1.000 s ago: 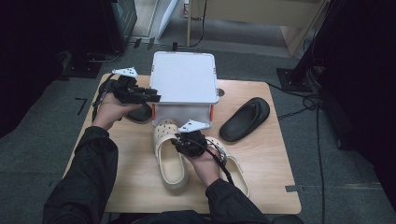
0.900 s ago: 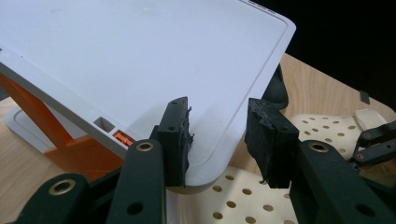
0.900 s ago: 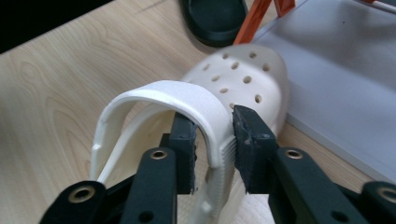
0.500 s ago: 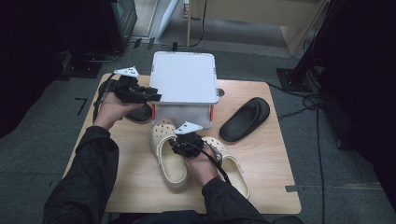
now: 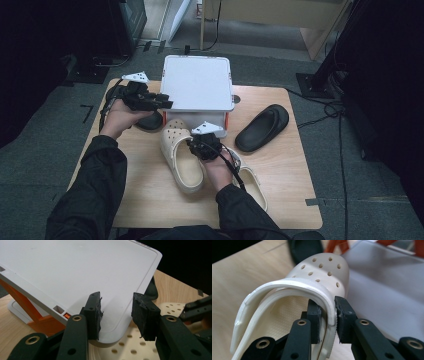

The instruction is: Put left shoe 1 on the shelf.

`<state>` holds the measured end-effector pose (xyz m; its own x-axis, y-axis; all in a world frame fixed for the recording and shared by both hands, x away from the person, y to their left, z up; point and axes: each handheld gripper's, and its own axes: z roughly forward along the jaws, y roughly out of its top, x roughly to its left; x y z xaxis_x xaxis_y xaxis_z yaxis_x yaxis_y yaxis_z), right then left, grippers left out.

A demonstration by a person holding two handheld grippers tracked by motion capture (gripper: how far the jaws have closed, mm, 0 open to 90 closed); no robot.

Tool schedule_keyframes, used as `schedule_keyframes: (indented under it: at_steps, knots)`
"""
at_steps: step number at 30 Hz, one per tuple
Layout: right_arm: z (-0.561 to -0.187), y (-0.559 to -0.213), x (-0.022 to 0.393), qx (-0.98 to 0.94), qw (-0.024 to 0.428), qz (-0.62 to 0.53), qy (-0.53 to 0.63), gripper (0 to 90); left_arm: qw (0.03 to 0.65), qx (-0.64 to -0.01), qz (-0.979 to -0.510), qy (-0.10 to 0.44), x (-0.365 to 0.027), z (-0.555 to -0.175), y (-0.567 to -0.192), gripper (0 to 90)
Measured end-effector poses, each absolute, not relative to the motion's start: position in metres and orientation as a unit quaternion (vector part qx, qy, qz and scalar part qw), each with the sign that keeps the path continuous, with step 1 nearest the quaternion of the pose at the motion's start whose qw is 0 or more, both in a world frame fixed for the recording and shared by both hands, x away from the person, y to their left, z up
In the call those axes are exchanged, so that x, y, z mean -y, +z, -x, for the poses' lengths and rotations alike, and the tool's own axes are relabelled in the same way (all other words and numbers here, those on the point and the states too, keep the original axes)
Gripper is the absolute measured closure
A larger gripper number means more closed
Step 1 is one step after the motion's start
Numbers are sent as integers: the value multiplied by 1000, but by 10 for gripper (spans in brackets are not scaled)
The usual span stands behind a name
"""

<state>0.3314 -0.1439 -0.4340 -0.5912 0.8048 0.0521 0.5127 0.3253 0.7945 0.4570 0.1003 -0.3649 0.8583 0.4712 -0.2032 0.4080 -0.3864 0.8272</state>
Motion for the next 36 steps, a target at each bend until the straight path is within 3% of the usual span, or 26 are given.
schedule_keyframes:
  at_steps: [7,14,24,28,36]
  knots:
    - [-356,-435,142,-778,207,-442,395,751,488,-263,-832,32,-101,-457,-365,592]
    - [-373,-445,135,-760,198,-470,402,738,490,-261,-831,32,-101,-457,-366,591]
    - [-359,-433,142,-767,186,-454,414,578,487,-260,-833,38,-100,-456,-365,591]
    - [-351,-425,150,-763,170,-451,430,583,487,-260,-833,38,-100,-456,-365,591]
    - [-316,-420,164,-775,137,-418,454,686,489,-261,-832,39,-100,-455,-366,591]
